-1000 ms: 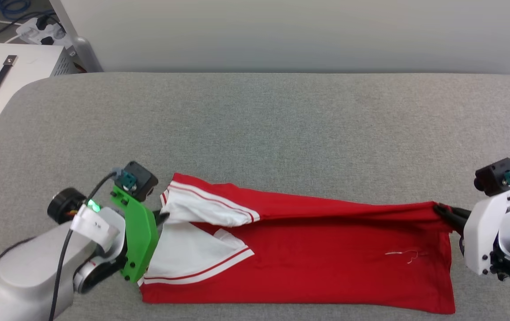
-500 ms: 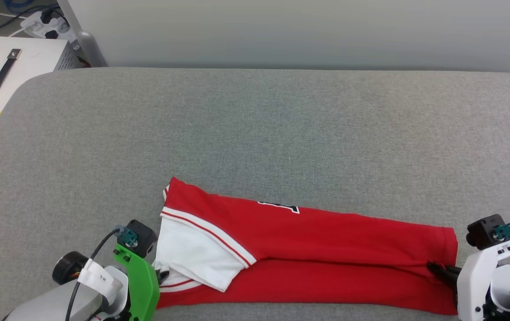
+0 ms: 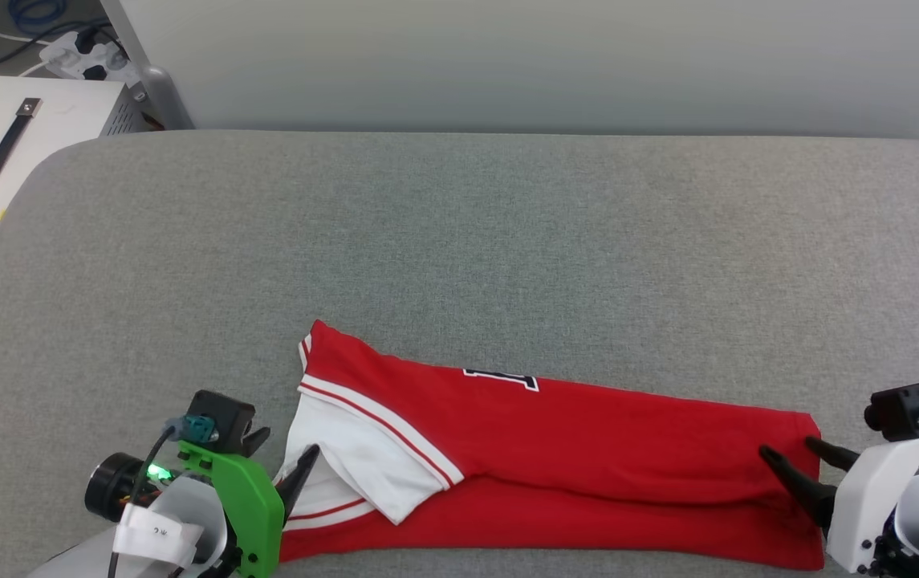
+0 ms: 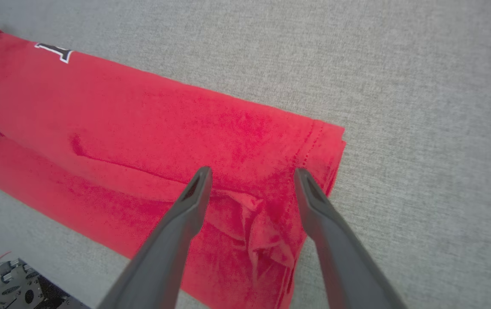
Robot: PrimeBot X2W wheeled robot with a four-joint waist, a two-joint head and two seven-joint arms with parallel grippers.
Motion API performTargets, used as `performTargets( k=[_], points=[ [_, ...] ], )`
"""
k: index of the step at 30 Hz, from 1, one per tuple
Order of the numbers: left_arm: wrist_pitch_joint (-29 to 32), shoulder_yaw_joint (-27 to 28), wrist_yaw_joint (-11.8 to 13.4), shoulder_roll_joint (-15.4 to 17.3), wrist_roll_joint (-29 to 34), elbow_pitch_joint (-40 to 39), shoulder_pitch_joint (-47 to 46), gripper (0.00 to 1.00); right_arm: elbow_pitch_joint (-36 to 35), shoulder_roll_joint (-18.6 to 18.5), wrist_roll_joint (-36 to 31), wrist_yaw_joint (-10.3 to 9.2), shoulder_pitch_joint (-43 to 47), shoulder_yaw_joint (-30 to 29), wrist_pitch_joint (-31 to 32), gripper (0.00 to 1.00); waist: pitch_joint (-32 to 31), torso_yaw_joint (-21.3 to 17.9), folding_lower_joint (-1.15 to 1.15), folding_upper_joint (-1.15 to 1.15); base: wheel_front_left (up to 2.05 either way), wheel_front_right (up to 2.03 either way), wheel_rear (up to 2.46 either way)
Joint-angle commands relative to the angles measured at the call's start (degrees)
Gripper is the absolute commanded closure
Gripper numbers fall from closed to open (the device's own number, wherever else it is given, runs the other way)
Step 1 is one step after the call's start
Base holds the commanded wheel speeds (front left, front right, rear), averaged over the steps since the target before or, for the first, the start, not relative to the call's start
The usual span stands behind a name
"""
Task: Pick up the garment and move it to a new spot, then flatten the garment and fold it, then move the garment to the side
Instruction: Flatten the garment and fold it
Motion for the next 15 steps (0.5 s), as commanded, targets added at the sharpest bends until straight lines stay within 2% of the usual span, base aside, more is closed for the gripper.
performTargets(
  k=[1,8,15],
  points=[
    [-2.1,1.0,1.3,-0.2,-0.4,-0.5,1.3,0.00,-1.5,-0.4,0.0,-0.03,1.1,-1.5,-0.5,0.00,-0.8,0.2,0.00,0.00,0.00,0.00,0.00],
    [-10.4,4.5,8.6,0.8,2.0,-3.8,3.6,0.00,-8.1,-2.4,0.6,-0.03,4.4,-10.2,2.5,0.00,-1.8,0.8,0.00,0.00,0.00,0.00,0.00],
    [-12.7,11.6,15.1,-0.5,7.4,-7.9,6.1,0.00,-9.8,-4.2,4.9,-0.03,7.7,-15.4,12.0,0.00,-1.0,1.9,0.00,0.00,0.00,0.00,0.00]
  ],
)
